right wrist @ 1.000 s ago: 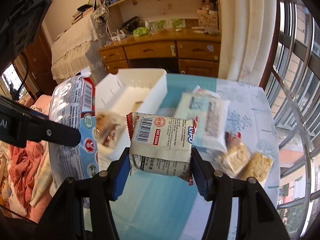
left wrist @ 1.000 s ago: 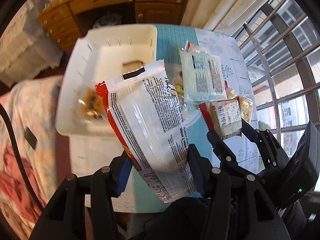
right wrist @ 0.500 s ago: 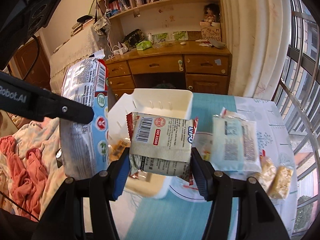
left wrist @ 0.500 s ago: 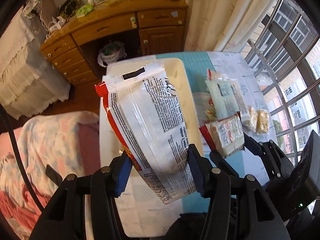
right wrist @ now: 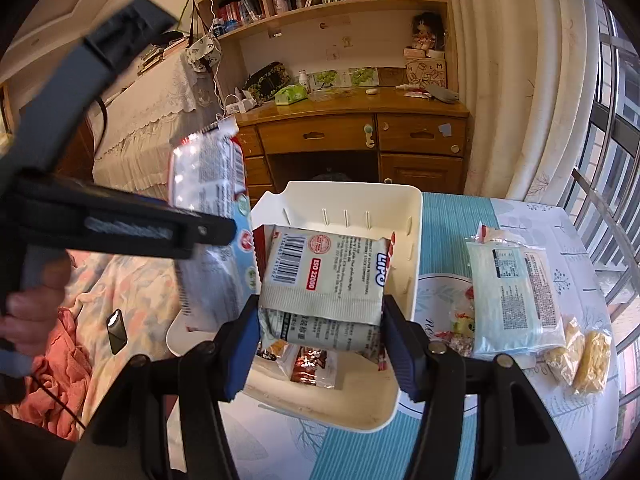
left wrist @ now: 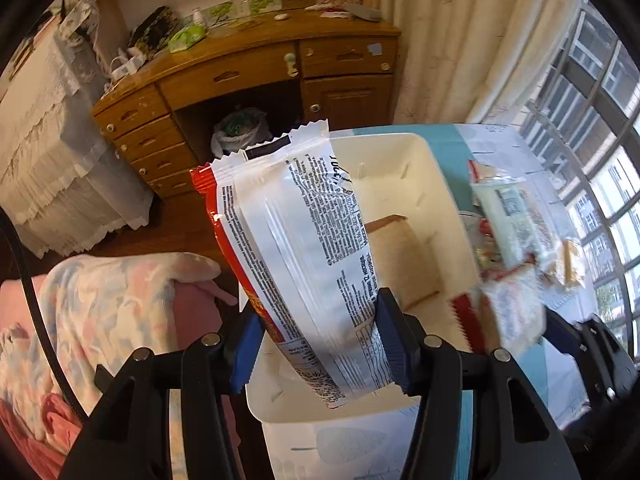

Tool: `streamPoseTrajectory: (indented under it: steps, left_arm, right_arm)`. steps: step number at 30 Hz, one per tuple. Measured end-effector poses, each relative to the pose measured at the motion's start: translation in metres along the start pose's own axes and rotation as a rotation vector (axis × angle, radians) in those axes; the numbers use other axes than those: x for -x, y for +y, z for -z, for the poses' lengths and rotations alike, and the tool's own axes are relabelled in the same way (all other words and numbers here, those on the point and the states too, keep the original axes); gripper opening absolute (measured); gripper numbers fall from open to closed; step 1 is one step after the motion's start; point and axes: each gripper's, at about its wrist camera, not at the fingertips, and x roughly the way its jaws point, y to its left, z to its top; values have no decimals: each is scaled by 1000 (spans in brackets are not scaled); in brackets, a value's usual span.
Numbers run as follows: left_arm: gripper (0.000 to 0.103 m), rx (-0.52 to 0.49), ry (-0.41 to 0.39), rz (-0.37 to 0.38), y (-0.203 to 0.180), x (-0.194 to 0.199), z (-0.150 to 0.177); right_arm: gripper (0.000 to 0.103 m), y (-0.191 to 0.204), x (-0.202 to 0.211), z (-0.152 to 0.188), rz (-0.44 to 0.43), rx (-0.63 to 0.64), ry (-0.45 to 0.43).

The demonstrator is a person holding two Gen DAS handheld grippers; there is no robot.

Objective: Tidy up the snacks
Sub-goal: 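Carry the white bag and LIPO bag over the white tray and open both grippers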

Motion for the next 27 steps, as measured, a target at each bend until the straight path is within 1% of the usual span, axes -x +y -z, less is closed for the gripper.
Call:
streamPoseTrajectory:
  steps: [1, 2, 3, 4, 5, 6, 7, 12, 15, 19, 27]
  left_arm:
    - [56, 4, -2, -7, 0, -4, 0]
    - [61, 8, -16, -19, 1, -5, 0]
    - [77, 12, -36, -27, 1, -4, -1]
    - [88, 18, -57, -29, 1, -2, -2]
    - [89, 24, -84, -25, 2, 1, -3]
    - [89, 28, -114, -17, 2, 6, -5]
    - [90, 28, -125, -11, 1, 10, -6]
    - [90, 64, -145, 25, -1, 20, -9]
    - [90, 86, -143, 43, -2, 24, -7]
    - [90, 116, -124, 86, -9, 30, -4]
    - [90, 152, -95, 161, -37, 37, -4]
  right_arm:
    - [61, 1, -1, 0, 9, -2, -1]
    - [64, 2, -2, 1, 15, -1, 8]
    - [72, 3, -4, 1, 23, 1, 21]
    - [76, 4, -6, 1, 33, 2, 29]
    - [79, 5, -6, 2, 42, 0, 28]
    - [79, 5, -6, 4, 41, -3, 28]
    - [79, 4, -6, 4, 37, -6, 29]
    - [80, 3, -2, 4, 44, -5, 29]
    - [80, 0, 4, 3, 52, -1, 25]
    - [80, -10, 12, 4, 70, -8, 26]
    - [80, -48, 34, 11, 111, -48, 40]
